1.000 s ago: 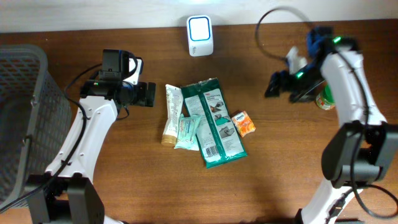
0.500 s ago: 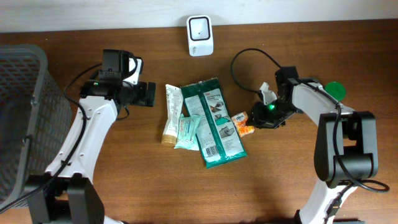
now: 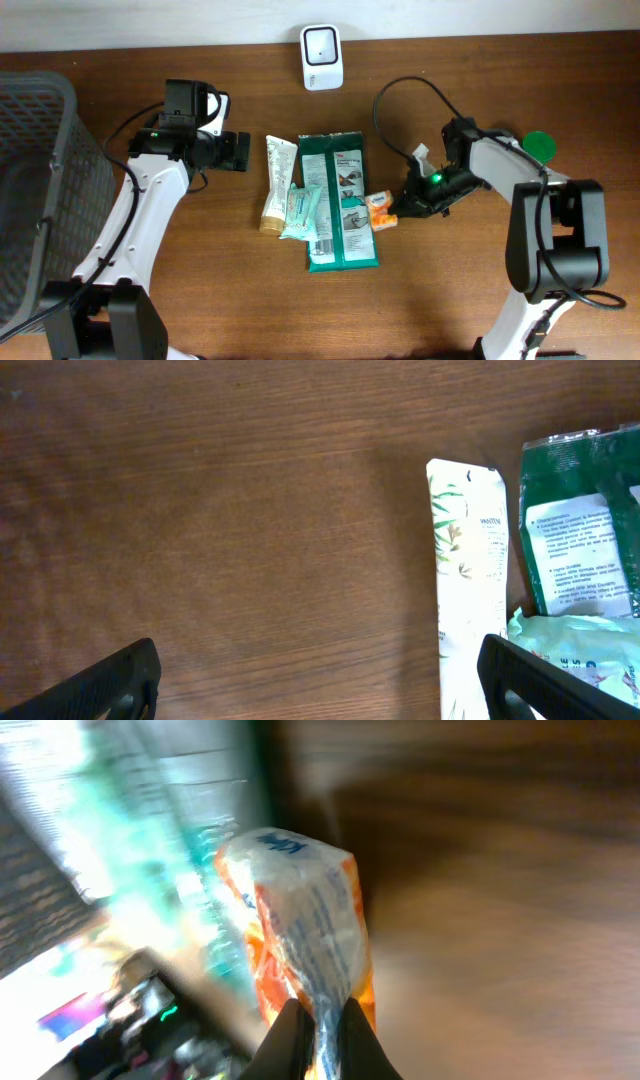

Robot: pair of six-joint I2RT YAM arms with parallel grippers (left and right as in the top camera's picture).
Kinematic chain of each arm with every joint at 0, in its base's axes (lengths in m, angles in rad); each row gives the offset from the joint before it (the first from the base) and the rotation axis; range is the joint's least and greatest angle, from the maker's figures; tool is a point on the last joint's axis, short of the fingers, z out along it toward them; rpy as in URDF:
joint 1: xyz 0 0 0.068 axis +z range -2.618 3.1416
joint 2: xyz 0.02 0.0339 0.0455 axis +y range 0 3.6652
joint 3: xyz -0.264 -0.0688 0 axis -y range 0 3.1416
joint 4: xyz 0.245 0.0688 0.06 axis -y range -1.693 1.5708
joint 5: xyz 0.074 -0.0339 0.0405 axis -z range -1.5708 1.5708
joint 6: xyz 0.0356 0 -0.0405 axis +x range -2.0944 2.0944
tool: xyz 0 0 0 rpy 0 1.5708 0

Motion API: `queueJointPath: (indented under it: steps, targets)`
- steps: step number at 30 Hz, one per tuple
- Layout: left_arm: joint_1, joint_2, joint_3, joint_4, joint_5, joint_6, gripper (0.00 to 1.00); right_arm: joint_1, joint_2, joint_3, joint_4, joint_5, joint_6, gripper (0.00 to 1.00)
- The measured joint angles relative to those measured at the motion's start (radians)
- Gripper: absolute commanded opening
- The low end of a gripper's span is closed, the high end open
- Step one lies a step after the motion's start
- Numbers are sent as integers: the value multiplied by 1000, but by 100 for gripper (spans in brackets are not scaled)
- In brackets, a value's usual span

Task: Scan the item barcode
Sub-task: 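Move the right gripper to the orange Kleenex pack and grasp it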

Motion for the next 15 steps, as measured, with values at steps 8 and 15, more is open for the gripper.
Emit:
queueJointPath:
  steps: [8, 15]
  targets:
    - [0, 0, 0, 0, 0, 0, 99, -103, -65, 137, -158, -549, -249, 4]
    - [0, 0, 0, 0, 0, 0, 99, -104, -69, 198, -253, -722, -279, 4]
